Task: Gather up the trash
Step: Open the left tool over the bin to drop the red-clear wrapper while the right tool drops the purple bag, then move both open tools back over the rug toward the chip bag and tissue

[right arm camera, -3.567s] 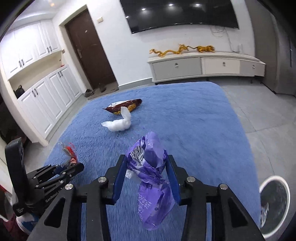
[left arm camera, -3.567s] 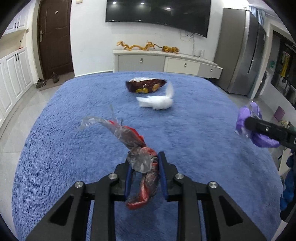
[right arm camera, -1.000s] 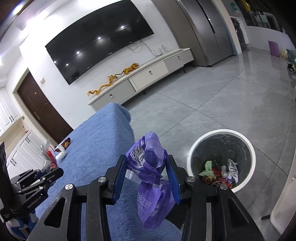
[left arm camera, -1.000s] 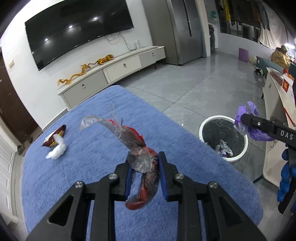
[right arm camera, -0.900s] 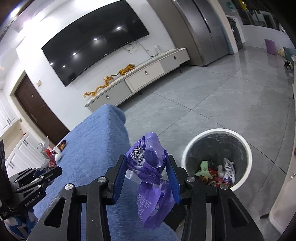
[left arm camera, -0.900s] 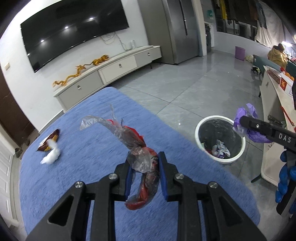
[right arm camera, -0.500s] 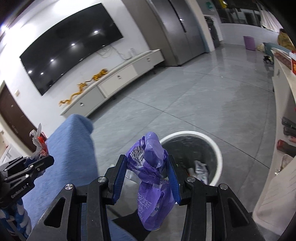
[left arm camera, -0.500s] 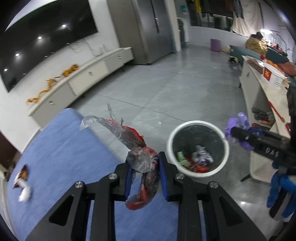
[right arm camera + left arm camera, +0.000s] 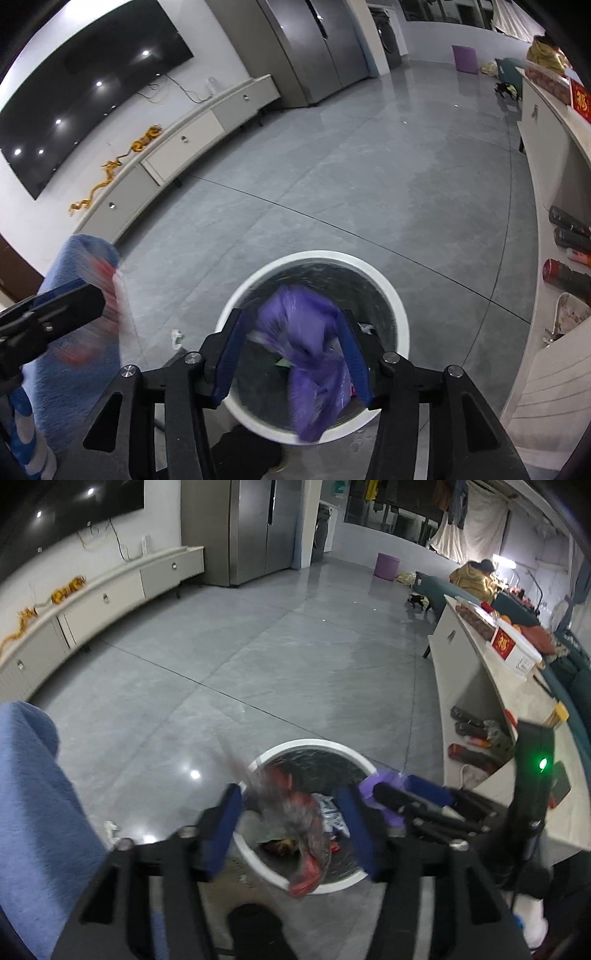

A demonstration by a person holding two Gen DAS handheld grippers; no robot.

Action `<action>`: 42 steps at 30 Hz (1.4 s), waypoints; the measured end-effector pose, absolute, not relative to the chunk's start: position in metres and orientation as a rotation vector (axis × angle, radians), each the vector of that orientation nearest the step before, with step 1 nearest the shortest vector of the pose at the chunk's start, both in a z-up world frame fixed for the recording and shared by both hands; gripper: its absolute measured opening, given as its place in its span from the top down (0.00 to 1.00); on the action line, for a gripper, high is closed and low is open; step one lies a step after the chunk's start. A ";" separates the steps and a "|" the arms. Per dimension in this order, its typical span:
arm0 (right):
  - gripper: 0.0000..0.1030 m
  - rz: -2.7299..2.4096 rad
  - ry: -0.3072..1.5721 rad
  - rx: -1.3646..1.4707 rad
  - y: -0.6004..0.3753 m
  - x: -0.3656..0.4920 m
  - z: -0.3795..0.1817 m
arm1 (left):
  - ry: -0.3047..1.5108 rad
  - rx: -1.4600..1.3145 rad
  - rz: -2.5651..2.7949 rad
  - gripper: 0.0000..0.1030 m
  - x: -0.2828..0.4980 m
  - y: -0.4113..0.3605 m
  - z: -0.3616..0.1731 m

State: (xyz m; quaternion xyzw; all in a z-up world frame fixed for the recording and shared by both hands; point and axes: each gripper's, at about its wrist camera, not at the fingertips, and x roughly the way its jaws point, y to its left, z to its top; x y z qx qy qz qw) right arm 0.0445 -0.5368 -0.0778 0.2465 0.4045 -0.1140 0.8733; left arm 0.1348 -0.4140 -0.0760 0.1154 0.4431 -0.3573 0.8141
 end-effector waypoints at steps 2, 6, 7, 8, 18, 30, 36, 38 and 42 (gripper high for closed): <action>0.47 -0.253 0.848 0.519 -0.540 0.044 -0.082 | 0.950 0.236 -0.775 0.46 0.138 -0.420 -0.078; 0.46 -0.270 0.856 0.527 -0.546 0.037 -0.086 | 0.961 0.231 -0.767 0.46 0.140 -0.421 -0.081; 0.46 -0.271 0.856 0.529 -0.544 0.038 -0.084 | 0.959 0.231 -0.763 0.46 0.139 -0.425 -0.082; 0.46 -0.273 0.854 0.532 -0.544 0.036 -0.083 | 0.952 0.235 -0.754 0.46 0.137 -0.422 -0.080; 0.44 -0.326 0.799 0.535 -0.543 0.008 -0.047 | 0.837 0.204 -0.648 0.45 0.104 -0.390 -0.037; 0.36 -0.313 0.658 0.467 -0.507 -0.032 0.031 | 0.693 0.148 -0.519 0.45 0.050 -0.329 0.021; 0.34 -0.272 0.595 0.407 -0.480 -0.045 0.068 | 0.637 0.122 -0.446 0.45 0.028 -0.292 0.049; 0.34 -0.257 0.575 0.393 -0.470 -0.050 0.079 | 0.616 0.111 -0.431 0.45 0.022 -0.279 0.057; 0.34 -0.237 0.542 0.363 -0.453 -0.058 0.100 | 0.565 0.085 -0.400 0.45 0.008 -0.253 0.073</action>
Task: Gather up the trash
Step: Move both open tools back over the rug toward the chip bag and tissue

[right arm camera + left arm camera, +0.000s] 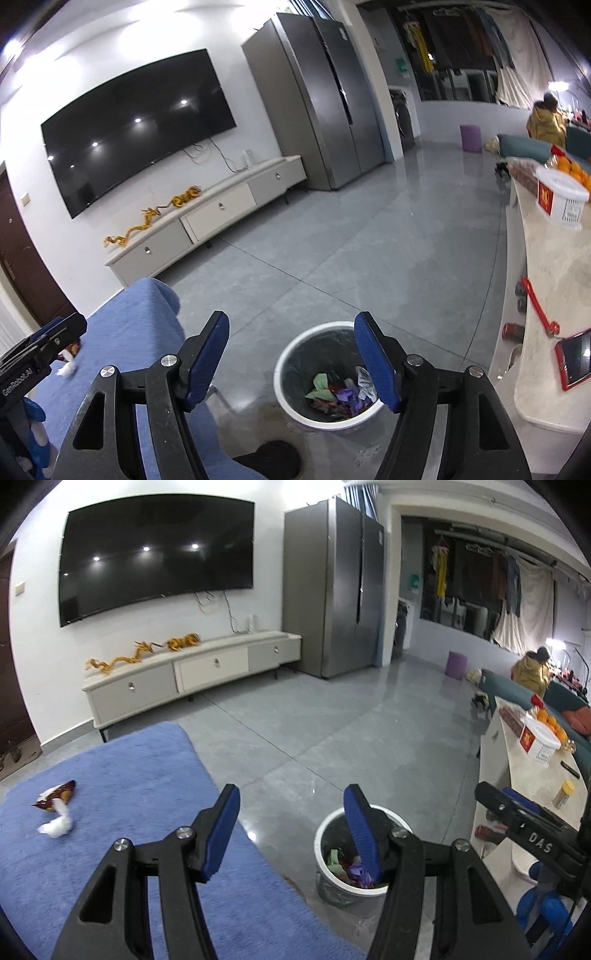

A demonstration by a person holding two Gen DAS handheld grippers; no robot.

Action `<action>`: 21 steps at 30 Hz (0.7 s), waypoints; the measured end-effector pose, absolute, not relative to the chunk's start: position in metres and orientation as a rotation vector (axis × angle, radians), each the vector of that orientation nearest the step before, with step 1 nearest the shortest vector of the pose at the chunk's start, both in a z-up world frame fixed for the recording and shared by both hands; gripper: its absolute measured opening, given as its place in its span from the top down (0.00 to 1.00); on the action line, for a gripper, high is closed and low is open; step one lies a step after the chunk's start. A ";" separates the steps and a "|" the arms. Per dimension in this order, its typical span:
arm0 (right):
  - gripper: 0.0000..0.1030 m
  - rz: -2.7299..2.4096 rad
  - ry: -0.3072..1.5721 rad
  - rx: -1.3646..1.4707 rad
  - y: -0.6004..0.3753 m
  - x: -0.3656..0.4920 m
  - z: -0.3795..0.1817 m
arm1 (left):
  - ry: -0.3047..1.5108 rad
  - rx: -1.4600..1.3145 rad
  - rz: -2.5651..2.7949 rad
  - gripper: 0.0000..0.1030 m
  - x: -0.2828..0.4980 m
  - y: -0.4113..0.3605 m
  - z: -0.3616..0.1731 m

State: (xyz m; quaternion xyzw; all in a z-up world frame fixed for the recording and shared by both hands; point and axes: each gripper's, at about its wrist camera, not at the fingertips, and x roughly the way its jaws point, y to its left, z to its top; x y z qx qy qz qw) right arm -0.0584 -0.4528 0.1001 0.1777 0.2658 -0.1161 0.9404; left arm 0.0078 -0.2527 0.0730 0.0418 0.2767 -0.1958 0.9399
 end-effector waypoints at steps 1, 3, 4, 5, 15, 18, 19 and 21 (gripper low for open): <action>0.34 -0.234 0.534 0.355 -0.449 -0.061 0.104 | 0.558 0.079 -0.395 0.45 0.005 -0.247 0.075; 0.32 -0.228 0.518 0.337 -0.439 -0.066 0.114 | 0.538 0.061 -0.387 0.45 -0.003 -0.233 0.082; 0.32 -0.225 0.512 0.327 -0.434 -0.067 0.117 | 0.532 0.059 -0.380 0.45 -0.006 -0.229 0.083; 0.31 -0.220 0.508 0.312 -0.426 -0.068 0.122 | 0.524 0.056 -0.369 0.45 -0.008 -0.223 0.085; 0.31 -0.109 0.518 0.214 -0.362 -0.060 0.132 | 0.445 -0.018 -0.276 0.45 -0.034 -0.150 0.096; 0.31 -0.076 0.523 0.180 -0.342 -0.054 0.134 | 0.446 -0.040 -0.248 0.45 -0.036 -0.126 0.096; 0.31 -0.066 0.524 0.171 -0.337 -0.052 0.135 | 0.449 -0.048 -0.235 0.45 -0.036 -0.117 0.095; 0.31 -0.044 0.529 0.148 -0.321 -0.048 0.136 | 0.459 -0.070 -0.225 0.45 -0.035 -0.103 0.094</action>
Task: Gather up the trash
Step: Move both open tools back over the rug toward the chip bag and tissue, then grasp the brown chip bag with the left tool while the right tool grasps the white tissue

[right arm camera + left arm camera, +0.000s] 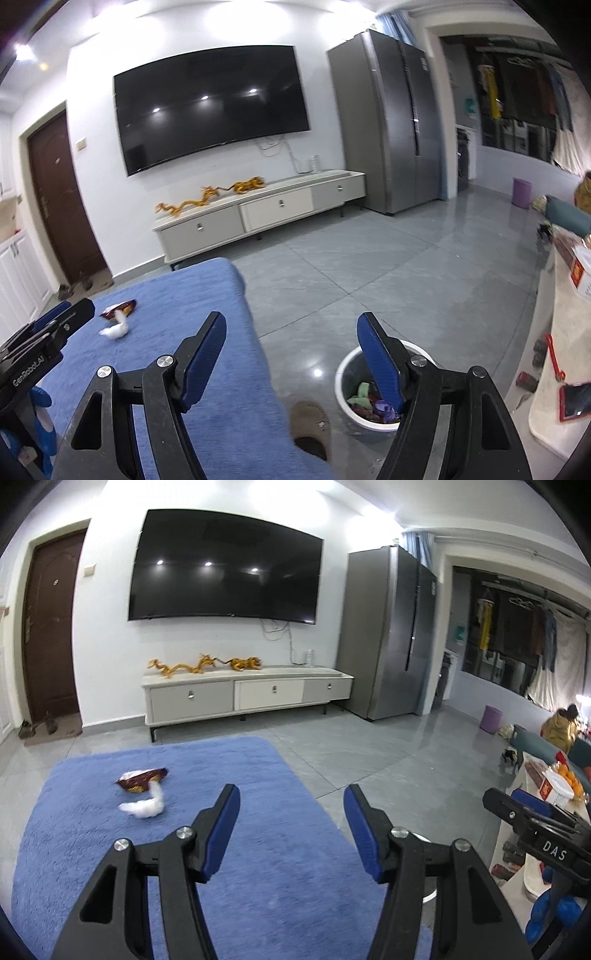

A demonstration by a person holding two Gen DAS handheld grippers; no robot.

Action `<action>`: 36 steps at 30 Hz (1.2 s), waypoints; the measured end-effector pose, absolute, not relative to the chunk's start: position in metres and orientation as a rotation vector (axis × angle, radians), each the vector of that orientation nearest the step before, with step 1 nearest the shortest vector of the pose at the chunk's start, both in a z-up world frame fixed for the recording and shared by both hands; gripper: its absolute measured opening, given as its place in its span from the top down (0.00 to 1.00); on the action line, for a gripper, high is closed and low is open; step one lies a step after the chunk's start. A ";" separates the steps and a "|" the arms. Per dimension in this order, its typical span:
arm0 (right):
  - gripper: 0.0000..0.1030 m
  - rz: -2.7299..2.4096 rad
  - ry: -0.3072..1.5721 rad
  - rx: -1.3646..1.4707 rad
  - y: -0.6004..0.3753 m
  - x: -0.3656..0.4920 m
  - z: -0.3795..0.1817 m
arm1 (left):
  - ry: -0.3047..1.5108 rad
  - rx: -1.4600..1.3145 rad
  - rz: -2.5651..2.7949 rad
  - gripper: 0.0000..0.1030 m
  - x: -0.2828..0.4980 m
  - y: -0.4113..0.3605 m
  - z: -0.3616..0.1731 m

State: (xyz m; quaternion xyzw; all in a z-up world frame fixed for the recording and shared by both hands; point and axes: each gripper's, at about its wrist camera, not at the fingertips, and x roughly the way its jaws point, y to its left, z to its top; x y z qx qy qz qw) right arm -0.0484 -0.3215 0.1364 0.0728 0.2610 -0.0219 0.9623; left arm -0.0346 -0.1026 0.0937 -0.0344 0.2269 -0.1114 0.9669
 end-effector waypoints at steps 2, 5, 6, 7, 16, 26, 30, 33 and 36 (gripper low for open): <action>0.31 -0.025 0.539 0.120 -0.306 -0.042 0.137 | 0.464 -0.081 -0.218 0.45 -0.033 -0.090 0.091; 0.31 0.000 0.558 0.077 -0.281 -0.032 0.137 | 0.476 -0.097 -0.204 0.45 -0.027 -0.069 0.082; 0.31 0.009 0.565 0.066 -0.274 -0.029 0.136 | 0.482 -0.103 -0.202 0.45 -0.025 -0.062 0.079; 0.31 0.019 0.573 0.056 -0.267 -0.027 0.135 | 0.486 -0.107 -0.199 0.45 -0.024 -0.056 0.076; 0.31 0.113 0.663 0.007 -0.202 0.017 0.113 | 0.575 -0.165 -0.144 0.45 0.007 0.039 0.038; 0.31 0.274 0.757 0.010 -0.142 0.071 0.079 | 0.662 -0.118 -0.122 0.45 0.061 0.135 0.009; 0.31 0.326 0.788 0.023 -0.128 0.095 0.066 | 0.696 -0.105 -0.190 0.45 0.094 0.148 -0.001; 0.31 0.366 0.810 0.041 -0.120 0.112 0.056 | 0.717 -0.055 -0.235 0.45 0.123 0.143 -0.005; 0.31 0.400 0.831 0.049 -0.115 0.127 0.047 | 0.747 -0.010 -0.285 0.45 0.156 0.134 -0.011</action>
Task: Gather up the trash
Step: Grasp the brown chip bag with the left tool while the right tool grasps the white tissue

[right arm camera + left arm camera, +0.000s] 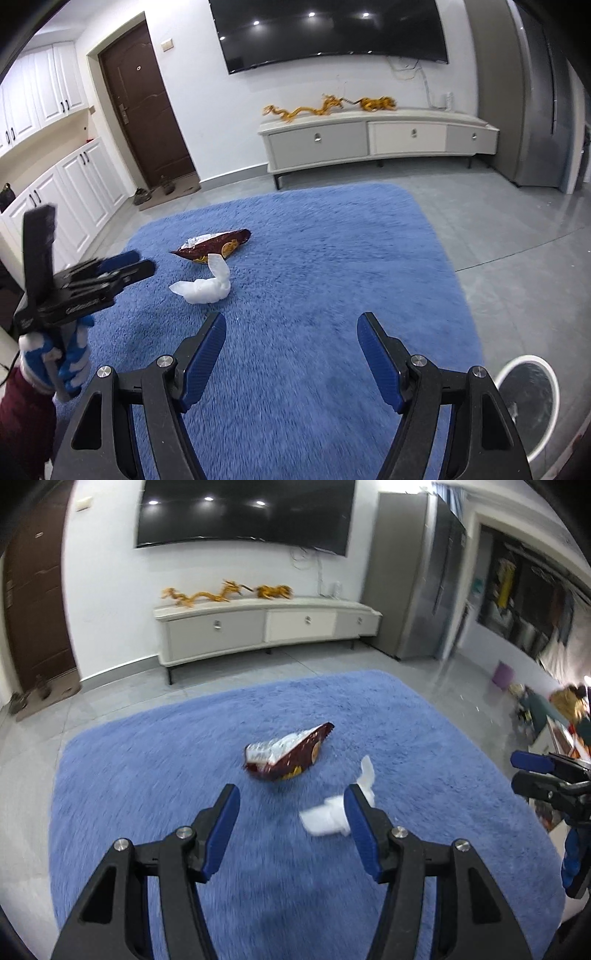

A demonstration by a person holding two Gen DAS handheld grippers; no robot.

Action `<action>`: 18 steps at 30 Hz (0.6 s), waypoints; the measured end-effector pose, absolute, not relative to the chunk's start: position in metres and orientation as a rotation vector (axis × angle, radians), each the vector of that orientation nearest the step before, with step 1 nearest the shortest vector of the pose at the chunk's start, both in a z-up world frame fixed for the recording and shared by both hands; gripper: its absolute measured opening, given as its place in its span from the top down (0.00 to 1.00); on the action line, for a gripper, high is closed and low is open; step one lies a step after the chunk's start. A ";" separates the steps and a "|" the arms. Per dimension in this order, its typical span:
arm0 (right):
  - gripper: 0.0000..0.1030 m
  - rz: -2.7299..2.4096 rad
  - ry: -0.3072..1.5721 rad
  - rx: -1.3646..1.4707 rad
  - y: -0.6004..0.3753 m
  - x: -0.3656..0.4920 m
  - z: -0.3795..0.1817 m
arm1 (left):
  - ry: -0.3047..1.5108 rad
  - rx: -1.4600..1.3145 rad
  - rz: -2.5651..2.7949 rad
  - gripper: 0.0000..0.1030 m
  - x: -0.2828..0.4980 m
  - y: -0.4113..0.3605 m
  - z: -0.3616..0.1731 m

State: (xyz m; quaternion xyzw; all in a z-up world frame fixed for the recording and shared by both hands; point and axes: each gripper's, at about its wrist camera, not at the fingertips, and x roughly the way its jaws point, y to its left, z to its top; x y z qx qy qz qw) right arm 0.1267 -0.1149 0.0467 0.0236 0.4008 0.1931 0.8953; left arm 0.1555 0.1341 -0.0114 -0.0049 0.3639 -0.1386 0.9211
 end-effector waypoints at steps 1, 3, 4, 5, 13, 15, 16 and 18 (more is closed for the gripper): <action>0.31 0.411 0.838 0.051 -0.113 0.131 0.044 | 0.753 -0.003 -0.294 0.45 0.160 0.129 -0.010; 0.31 0.439 0.854 0.061 -0.108 0.141 0.037 | 0.773 0.028 -0.322 0.45 0.180 0.124 -0.015; 0.31 0.452 0.860 0.065 -0.106 0.145 0.035 | 0.779 0.038 -0.327 0.45 0.188 0.123 -0.018; 0.31 0.465 0.864 0.068 -0.104 0.150 0.033 | 0.790 0.049 -0.335 0.45 0.197 0.122 -0.020; 0.31 0.554 0.890 0.105 -0.090 0.177 0.022 | 0.883 0.049 -0.389 0.45 0.243 0.122 -0.048; 0.32 0.576 0.900 0.112 -0.083 0.183 0.018 | 0.888 0.045 -0.397 0.45 0.249 0.121 -0.052; 0.32 0.585 0.904 0.114 -0.080 0.185 0.017 | 0.887 0.044 -0.397 0.45 0.250 0.121 -0.053; 0.34 0.607 0.916 0.122 -0.072 0.190 0.012 | 0.885 0.031 -0.398 0.45 0.254 0.122 -0.055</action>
